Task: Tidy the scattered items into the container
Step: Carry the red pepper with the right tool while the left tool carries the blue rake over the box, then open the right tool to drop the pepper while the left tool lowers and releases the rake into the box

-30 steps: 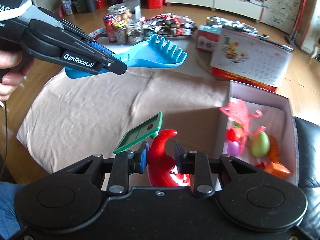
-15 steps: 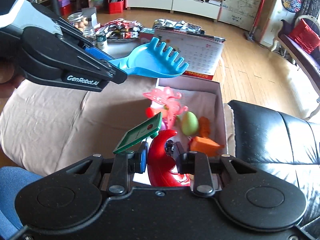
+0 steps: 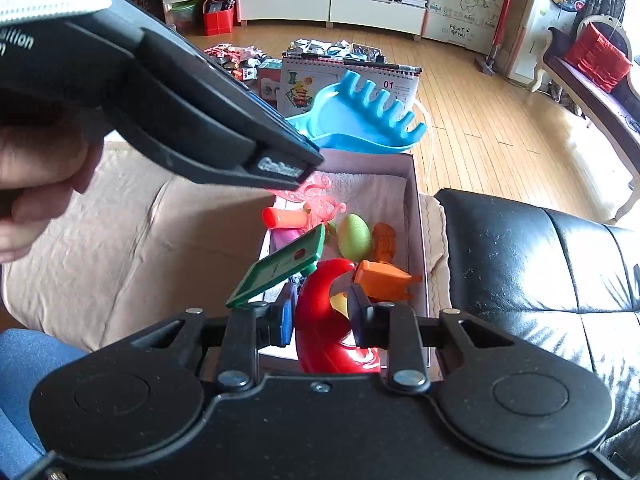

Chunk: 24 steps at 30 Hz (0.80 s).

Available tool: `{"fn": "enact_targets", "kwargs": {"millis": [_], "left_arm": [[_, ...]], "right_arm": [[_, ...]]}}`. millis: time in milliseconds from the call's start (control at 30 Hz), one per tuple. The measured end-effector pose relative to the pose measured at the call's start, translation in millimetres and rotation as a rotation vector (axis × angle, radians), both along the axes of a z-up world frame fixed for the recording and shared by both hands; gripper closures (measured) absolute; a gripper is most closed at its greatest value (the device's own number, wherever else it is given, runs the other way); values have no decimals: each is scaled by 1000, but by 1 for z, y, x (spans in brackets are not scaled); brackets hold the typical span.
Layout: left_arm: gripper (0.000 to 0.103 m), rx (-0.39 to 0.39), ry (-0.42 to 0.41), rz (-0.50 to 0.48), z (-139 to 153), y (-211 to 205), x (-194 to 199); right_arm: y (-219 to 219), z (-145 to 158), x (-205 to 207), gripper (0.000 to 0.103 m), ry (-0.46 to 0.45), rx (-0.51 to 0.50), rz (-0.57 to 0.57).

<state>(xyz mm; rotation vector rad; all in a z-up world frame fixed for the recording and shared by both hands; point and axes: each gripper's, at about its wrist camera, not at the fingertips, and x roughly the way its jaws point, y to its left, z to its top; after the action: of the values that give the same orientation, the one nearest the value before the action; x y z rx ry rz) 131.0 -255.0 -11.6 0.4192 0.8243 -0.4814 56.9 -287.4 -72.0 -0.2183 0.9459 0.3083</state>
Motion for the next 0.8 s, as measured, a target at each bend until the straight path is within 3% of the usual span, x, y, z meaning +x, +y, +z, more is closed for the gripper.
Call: {"fn": "enact_targets", "kwargs": {"millis": [467, 800], "left_arm": [[79, 15, 114, 1, -64, -1, -7], [79, 20, 93, -37, -54, 31, -38]], "right_arm": [[-10, -21, 3, 74, 76, -12, 19], [-17, -29, 3, 74, 109, -11, 2]]}}
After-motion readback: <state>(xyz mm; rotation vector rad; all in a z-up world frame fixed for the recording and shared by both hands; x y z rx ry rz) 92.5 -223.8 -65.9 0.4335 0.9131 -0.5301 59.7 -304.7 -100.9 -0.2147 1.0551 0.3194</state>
